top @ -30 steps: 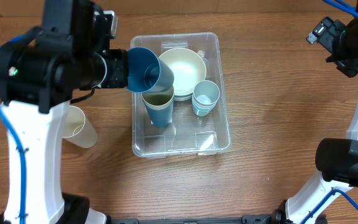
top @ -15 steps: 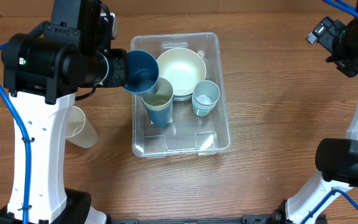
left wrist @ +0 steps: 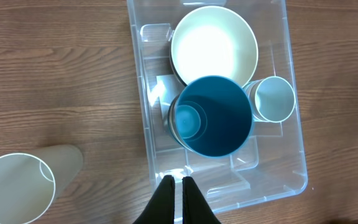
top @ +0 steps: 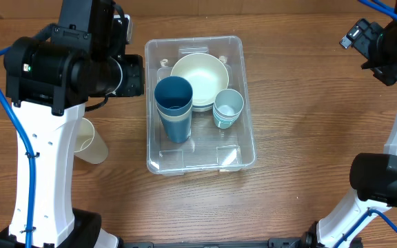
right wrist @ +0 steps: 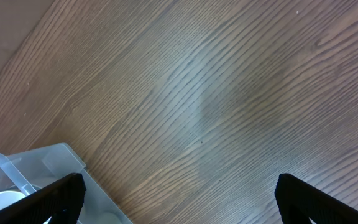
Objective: Pack container
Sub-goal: 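Carry the dark blue cup into the bin and drop it onto the stack, then move the left gripper to the last cream cup on the table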
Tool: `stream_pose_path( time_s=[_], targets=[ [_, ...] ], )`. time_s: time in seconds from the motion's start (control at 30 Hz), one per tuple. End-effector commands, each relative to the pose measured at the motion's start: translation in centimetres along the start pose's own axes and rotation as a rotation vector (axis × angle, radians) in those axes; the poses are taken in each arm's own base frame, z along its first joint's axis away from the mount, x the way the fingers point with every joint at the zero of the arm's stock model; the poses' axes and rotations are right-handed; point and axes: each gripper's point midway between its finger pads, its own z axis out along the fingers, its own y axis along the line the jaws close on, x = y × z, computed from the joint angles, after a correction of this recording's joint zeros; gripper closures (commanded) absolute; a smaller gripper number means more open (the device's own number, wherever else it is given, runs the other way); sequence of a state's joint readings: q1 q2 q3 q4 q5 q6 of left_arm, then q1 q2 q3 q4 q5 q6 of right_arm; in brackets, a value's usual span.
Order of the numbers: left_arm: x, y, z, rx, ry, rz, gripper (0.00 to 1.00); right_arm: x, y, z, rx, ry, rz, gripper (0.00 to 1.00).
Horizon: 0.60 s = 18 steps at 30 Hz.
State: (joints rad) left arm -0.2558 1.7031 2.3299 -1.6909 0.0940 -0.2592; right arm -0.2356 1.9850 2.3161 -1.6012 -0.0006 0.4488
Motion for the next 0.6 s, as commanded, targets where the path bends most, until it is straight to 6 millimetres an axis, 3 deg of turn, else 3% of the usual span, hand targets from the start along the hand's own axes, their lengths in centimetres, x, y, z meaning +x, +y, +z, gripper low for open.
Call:
stream_pose_path(
  time_s=[0.0,0.1,0.2,0.27,0.37,0.43,0.47,0.57],
  targets=[
    [-0.1,-0.4,0.3,0.01,0.006,0.006,0.87,-0.4,0.2,-1.4,-0.023,-0.036,0.009,0.0],
    [-0.3,0.3,0.1,-0.024,-0.008,0.005,0.76,-0.3,0.2,-1.4,-0.022,-0.036,0.009,0.0],
    [-0.8,2.1,-1.3,-0.098,-0.067,-0.011,0.57,-0.3,0.2,-1.4,-0.022,-0.036,0.009,0.0],
    [-1.0,4.0,-3.4,-0.155,-0.133,-0.047,0.48,-0.3,0.2,-1.4,-0.022,-0.036,0.009,0.0],
    [-0.5,6.7,-7.0,-0.201,-0.23,-0.128,0.44,-0.3,0.2,-1.4,-0.022,-0.036,0.009,0.0],
    [0.5,9.0,-10.0,-0.237,-0.307,-0.225,0.41,-0.3,0.2,-1.4,-0.022,-0.036,0.009,0.0],
    [1.2,10.1,-11.0,-0.253,-0.331,-0.285,0.33,-0.3,0.2,-1.4,-0.022,-0.036,0.009,0.0],
    [3.5,12.9,-11.6,-0.308,-0.327,-0.4,0.28,-0.3,0.2,-1.4,-0.022,-0.036,0.009,0.0]
  ],
)
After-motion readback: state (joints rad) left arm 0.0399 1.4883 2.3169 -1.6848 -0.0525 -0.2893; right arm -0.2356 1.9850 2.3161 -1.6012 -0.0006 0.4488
